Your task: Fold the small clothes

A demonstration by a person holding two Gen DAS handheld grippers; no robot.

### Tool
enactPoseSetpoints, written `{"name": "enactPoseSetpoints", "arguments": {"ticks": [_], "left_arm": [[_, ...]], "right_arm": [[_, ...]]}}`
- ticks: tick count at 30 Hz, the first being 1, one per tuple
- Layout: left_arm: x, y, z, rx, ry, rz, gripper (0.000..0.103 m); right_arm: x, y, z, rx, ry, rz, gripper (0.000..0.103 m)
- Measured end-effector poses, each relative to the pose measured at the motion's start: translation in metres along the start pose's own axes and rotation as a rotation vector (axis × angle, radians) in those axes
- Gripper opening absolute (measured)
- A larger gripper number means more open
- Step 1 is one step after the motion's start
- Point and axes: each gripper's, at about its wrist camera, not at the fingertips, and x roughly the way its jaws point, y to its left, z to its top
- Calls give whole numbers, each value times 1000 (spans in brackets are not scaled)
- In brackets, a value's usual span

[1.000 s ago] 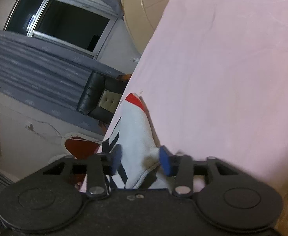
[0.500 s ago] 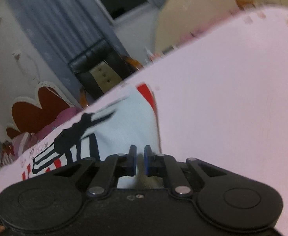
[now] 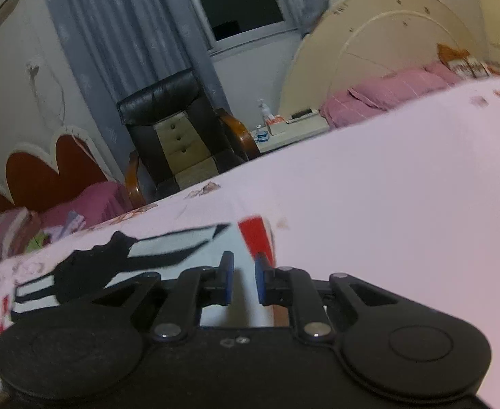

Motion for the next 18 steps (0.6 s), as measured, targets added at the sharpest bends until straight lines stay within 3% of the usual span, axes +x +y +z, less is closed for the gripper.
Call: {"name": "enactPoseSetpoints", "arguments": {"ticks": [4, 8, 10, 12, 14, 16, 17, 18], "left_arm": [[2, -2, -2, 17, -10, 21, 38], [2, -9, -5, 69, -33, 48, 39], [-4, -9, -3, 65, -33, 54, 42], [-22, -4, -6, 45, -89, 71, 57], [-38, 3, -15, 27, -139, 89, 62], [-35, 9, -22, 29, -72, 97, 62], [-29, 10, -26, 52, -39, 102, 62], [-30, 9, -29, 69, -59, 106, 62]], "right_arm": [[39, -1, 1, -81, 107, -90, 0], [38, 2, -1, -120, 101, -114, 0], [19, 4, -1, -84, 81, -113, 16], [-12, 5, -8, -51, 33, -61, 17], [-49, 12, -27, -76, -11, -16, 19], [-75, 14, -50, -95, -19, 9, 20], [-76, 15, -61, -118, 11, -2, 21], [-69, 16, -72, -141, 64, -40, 24]]}}
